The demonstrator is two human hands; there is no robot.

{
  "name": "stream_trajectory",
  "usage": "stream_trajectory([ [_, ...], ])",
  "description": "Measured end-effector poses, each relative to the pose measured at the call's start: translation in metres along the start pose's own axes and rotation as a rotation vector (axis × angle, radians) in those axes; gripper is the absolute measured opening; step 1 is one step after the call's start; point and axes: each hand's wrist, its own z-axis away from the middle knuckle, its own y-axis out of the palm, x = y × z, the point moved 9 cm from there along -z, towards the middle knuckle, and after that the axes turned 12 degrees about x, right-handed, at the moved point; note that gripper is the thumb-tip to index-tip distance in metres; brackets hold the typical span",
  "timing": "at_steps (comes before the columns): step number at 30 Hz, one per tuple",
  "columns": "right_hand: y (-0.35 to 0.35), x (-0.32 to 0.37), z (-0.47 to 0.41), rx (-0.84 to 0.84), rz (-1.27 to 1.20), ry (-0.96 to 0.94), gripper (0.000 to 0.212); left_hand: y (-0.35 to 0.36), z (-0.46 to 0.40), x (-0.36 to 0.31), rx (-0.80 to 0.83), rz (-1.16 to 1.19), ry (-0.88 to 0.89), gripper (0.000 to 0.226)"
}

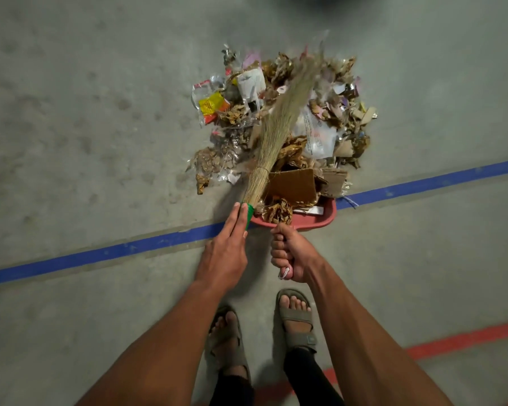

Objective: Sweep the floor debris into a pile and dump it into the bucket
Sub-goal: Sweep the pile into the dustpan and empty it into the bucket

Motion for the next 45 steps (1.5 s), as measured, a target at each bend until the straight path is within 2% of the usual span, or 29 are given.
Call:
stream_trajectory([
  [11,0.0,0.03,0.097,-0.081,-0.05,-0.145,0.043,-0.047,0.036,-0.059,0.105,-0.052,0.186,0.066],
  [21,-0.032,0.033,0.147,-0.091,-0.229,-0.318,0.049,-0.029,0.048,-0.095,0.26,-0.183,0.441,0.068],
  [29,-0.063,0.033,0.198,-0.09,-0.32,-0.413,0.046,-0.015,0.058,-0.153,0.292,-0.314,0.521,0.074],
  [35,-0.113,0.03,0.247,-0.098,-0.382,-0.509,0.044,0.014,0.07,-0.217,0.302,-0.4,0.599,0.077],
  [45,-0.244,-0.021,0.394,-0.178,-0.475,-0.686,0.043,0.127,0.14,-0.359,0.389,-0.498,0.756,0.085],
])
